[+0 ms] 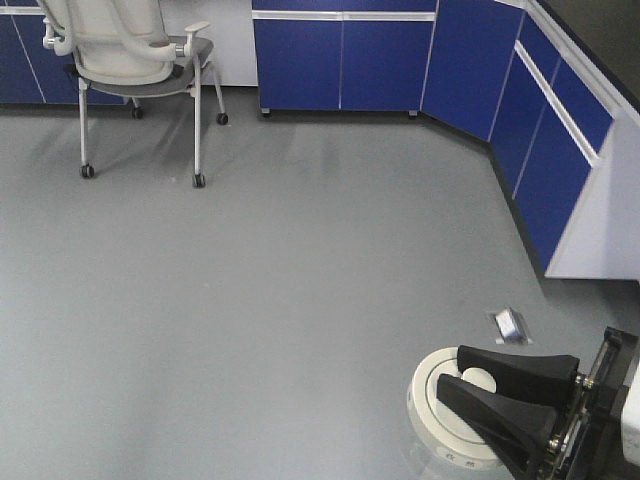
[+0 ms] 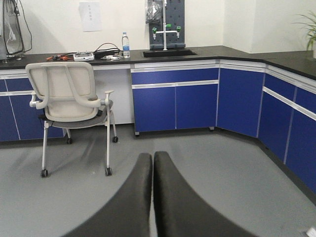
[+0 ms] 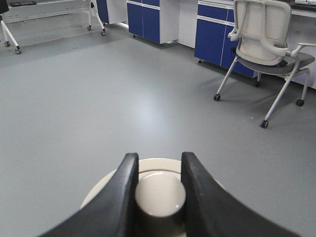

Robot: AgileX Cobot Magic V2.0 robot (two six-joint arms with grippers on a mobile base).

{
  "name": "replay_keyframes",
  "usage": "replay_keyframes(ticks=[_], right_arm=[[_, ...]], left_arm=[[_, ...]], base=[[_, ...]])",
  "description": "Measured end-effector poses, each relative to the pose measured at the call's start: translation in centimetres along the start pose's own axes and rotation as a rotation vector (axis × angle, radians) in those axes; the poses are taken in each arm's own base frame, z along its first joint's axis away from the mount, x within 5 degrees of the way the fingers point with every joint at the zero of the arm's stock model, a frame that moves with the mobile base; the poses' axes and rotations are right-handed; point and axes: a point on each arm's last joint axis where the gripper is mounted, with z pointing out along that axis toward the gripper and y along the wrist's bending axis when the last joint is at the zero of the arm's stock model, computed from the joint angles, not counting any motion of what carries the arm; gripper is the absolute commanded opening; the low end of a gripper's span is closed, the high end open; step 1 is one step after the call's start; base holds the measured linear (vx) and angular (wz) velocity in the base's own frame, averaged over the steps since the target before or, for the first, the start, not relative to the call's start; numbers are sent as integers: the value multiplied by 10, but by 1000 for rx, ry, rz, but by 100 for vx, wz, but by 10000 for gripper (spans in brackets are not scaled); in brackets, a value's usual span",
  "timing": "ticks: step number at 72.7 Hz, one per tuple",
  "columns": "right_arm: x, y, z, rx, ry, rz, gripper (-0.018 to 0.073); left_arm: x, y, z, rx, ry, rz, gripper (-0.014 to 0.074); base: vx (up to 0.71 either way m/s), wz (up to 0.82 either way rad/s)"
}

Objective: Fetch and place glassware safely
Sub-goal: 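Drive the base to the bench below the wall socket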

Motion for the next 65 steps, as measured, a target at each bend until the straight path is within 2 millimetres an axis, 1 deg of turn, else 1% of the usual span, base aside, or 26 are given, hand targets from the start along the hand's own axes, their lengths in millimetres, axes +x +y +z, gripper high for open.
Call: replay_keyframes(ticks=[26,65], right_arm=[[0,0,0,1,0,0,-1],[0,0,0,1,0,0,-1]], left_arm=[[0,0,0,0,1,0,-7],[0,0,0,0,1,0,-7]], base=[[62,8],[56,-9]])
